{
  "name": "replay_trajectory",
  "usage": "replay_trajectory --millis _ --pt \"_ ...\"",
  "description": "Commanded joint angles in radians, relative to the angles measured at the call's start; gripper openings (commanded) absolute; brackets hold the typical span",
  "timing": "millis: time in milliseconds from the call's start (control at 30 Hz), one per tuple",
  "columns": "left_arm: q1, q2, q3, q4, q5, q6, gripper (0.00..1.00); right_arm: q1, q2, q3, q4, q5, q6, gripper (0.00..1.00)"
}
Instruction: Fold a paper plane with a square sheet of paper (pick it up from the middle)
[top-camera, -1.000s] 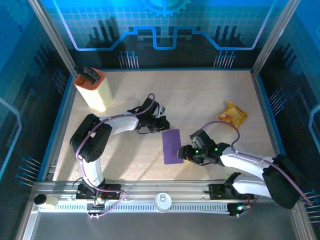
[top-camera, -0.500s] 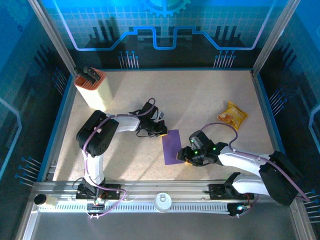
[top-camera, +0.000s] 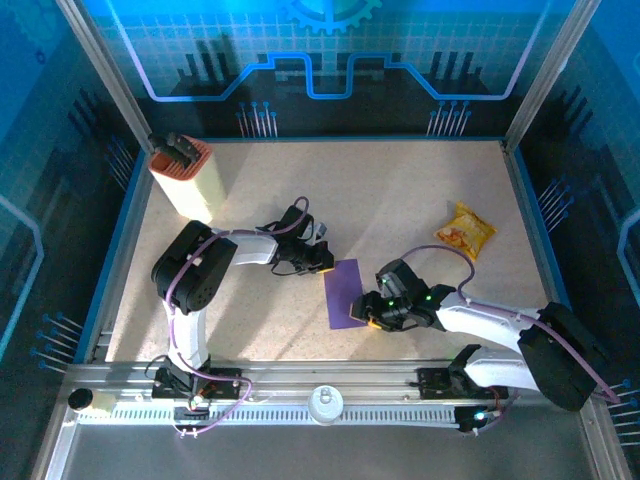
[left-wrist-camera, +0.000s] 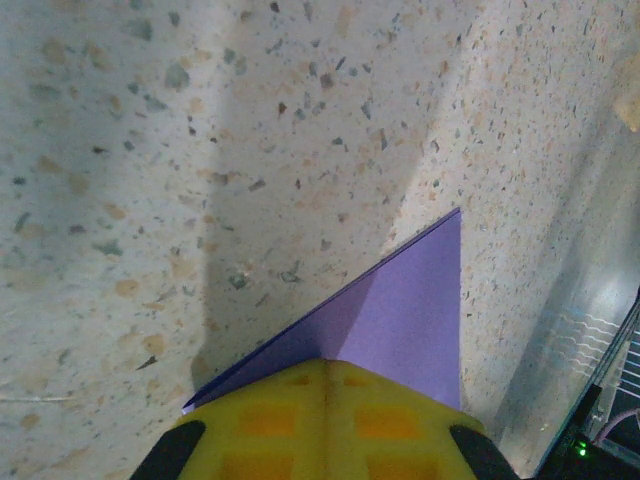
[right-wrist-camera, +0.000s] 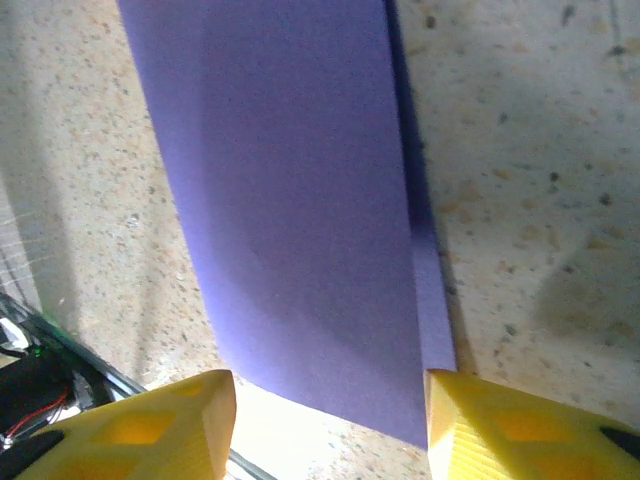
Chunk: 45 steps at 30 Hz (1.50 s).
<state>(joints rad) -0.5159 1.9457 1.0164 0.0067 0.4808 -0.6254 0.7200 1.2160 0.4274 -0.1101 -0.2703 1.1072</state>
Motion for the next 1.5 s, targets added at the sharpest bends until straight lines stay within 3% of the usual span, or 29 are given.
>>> replay_trajectory --millis 0,167,333,433,733,933,1033,1100,1167,1300,1467 --pt "0.006 0.013 -0.023 -0.08 -0.017 0.016 0.05 0.013 0.001 0.013 0.076 -0.027 0.014 0.51" --pt "0.006 0.001 -0.011 -0.083 0.001 0.025 0.06 -0.04 0.04 0.027 0.15 -0.079 -0.004 0.42" --pt "0.005 -0.015 0.004 -0.07 0.023 0.031 0.06 -0.133 0.138 0.036 0.259 -0.224 -0.055 0.28" --pt "0.005 -0.024 0.008 -0.063 0.03 0.029 0.06 -0.178 0.189 0.041 0.305 -0.287 -0.083 0.26" --pt "0.005 -0.04 0.033 -0.076 0.051 0.035 0.07 -0.279 0.265 0.077 0.273 -0.387 -0.186 0.16" --pt "0.004 -0.069 0.05 -0.091 0.058 0.04 0.11 -0.288 0.295 0.083 0.279 -0.416 -0.206 0.07" --pt "0.003 -0.096 0.049 -0.093 0.065 0.037 0.2 -0.289 0.294 0.081 0.28 -0.404 -0.199 0.07" --pt "-0.001 -0.136 0.039 -0.084 0.056 0.037 0.35 -0.289 0.29 0.075 0.295 -0.391 -0.179 0.07" --pt "-0.008 -0.192 0.028 -0.079 0.046 0.048 0.42 -0.289 0.29 0.069 0.318 -0.378 -0.151 0.07" --pt "-0.041 -0.309 -0.026 -0.058 0.007 0.086 0.47 -0.289 0.297 0.063 0.361 -0.339 -0.073 0.08" --pt "-0.148 -0.466 -0.141 -0.052 -0.131 0.178 0.45 -0.281 0.304 0.051 0.428 -0.288 0.032 0.08"
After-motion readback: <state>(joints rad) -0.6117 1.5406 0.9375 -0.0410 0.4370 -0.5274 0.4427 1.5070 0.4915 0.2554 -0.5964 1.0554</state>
